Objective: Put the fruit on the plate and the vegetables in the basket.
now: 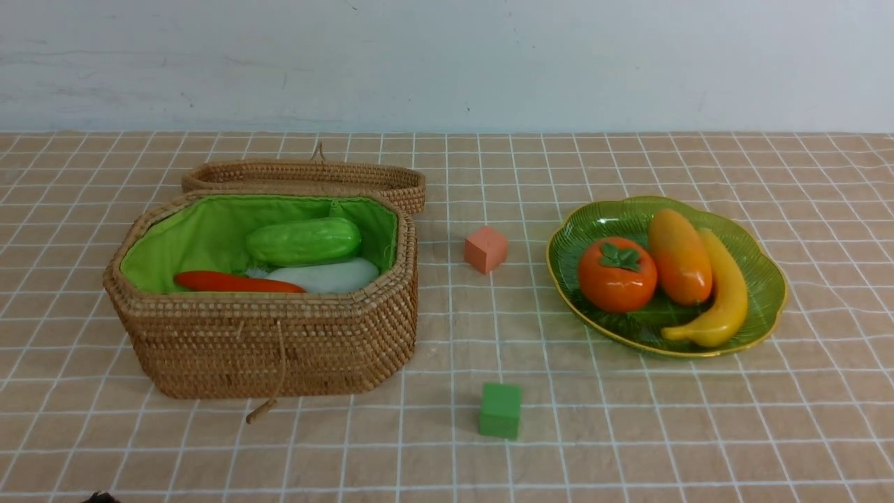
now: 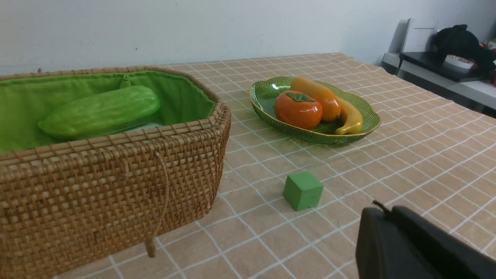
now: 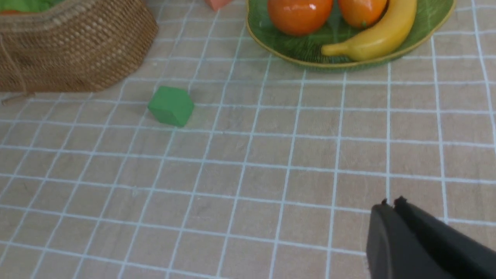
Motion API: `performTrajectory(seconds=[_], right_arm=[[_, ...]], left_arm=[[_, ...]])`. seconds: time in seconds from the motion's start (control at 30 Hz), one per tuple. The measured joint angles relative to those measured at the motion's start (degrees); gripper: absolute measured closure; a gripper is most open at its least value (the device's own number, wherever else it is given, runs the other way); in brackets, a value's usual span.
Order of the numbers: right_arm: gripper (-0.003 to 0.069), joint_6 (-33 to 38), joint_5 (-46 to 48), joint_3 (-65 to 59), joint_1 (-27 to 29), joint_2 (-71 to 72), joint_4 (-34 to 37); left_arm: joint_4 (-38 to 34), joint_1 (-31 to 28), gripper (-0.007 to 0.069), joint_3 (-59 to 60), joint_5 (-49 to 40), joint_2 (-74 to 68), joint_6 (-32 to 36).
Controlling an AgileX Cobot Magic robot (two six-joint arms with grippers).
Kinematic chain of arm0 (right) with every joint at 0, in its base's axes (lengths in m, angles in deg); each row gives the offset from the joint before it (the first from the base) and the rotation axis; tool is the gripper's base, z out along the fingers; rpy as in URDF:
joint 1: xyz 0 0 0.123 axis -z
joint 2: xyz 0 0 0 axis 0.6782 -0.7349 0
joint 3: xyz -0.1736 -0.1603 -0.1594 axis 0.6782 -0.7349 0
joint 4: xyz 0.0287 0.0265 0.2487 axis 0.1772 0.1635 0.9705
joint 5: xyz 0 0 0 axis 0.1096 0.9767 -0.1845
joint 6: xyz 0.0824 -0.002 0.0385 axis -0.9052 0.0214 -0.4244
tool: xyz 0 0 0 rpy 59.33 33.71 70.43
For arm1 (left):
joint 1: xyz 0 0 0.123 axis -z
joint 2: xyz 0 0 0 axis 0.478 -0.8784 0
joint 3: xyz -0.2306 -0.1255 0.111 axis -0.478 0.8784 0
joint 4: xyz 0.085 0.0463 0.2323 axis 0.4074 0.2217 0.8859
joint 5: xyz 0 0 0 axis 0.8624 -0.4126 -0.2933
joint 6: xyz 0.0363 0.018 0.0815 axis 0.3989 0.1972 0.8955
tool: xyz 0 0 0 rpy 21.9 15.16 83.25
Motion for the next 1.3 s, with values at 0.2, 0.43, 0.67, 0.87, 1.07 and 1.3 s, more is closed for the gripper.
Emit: performTrajectory(seconds=[0.2,0.43,0.67,0.87,1.07,1.3], right_arm=[[0.0677,-0.23,-12.68,-9.13,9.97,3.44,-5.11],[0.0678,2.32,-32.21,-26.58,29.79,12.2,-0.72],[0.0678,9.87,-29.88,-31.11,32.98,18.6,0.38],[0.0678,15.36,-29.31,-30.97,32.98,18.63,2.93],[0.0676,15.69,-29.21,-30.92,32.98,18.63,3.16],[0.0675,15.69,-29.21,-30.92,33.02,18.63,3.34]], left_arm=[[0.06,0.0,0.0603,0.0,-0.61,0.0,0.0],[0.06,0.0,0.0596,0.0,-0.86,0.0,0.0],[0.2,0.0,0.0585,0.04,-1.04,0.0,0.0],[0.2,0.0,0.0578,0.04,-1.1,0.0,0.0],[0.2,0.0,0.057,0.04,-1.1,0.0,0.0],[0.2,0.0,0.0564,0.04,-1.1,0.0,0.0]])
